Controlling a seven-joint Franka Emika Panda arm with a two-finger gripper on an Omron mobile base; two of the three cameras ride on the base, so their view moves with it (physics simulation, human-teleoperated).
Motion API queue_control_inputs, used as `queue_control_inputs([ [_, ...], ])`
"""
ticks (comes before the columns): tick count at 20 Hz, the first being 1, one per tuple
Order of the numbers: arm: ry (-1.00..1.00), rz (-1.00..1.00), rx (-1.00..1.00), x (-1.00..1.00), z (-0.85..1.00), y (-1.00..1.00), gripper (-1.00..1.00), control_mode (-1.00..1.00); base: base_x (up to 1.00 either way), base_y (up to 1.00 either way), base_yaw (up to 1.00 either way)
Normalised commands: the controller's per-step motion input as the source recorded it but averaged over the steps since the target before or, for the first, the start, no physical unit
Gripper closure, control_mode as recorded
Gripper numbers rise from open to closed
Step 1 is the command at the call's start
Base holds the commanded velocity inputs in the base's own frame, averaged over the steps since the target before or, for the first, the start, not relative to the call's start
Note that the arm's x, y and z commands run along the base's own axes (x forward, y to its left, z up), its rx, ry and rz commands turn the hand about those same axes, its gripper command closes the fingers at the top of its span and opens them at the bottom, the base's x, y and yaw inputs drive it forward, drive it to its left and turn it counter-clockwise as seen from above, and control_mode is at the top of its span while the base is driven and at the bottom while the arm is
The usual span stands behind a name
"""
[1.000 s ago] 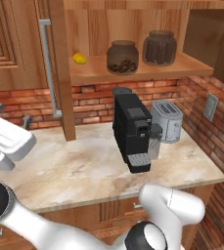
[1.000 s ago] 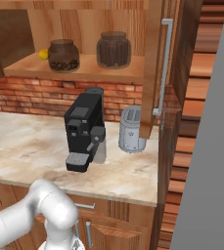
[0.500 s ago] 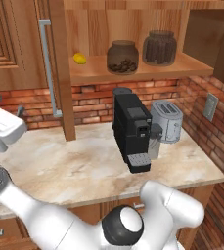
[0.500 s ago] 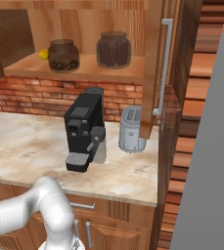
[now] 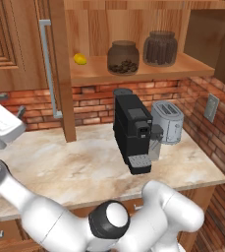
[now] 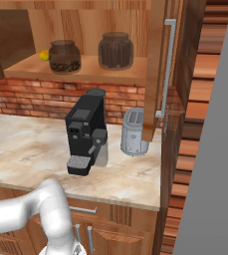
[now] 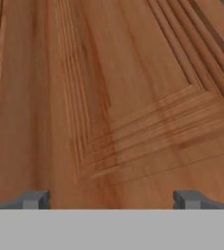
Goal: Pick the jar and jar from the dining table and place them in the open cabinet. Close the cabinet after placing the objects.
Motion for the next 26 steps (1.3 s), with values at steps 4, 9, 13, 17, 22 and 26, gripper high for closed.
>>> queue_control_inputs([
  [4,-0.05,-0.17,0.0,-0.03,0.0,-0.4,-1.0,-1.0,0.0,0.0,0.0],
  [9,-0.09,-0.09,0.02,0.0,-0.02,-0.56,-1.0,-1.0,0.0,0.0,0.0],
  [13,-0.05,-0.07,0.05,0.0,0.0,-0.55,-1.0,-1.0,0.0,0.0,0.0],
  [17,-0.05,-0.03,0.07,0.0,0.0,-0.67,-1.0,-1.0,0.0,0.0,0.0],
  [22,-0.02,0.0,0.07,0.01,0.0,-0.74,-1.0,-1.0,0.0,0.0,0.0],
  [26,-0.01,0.0,0.09,0.0,0.0,-0.78,-1.0,-1.0,0.0,0.0,0.0],
])
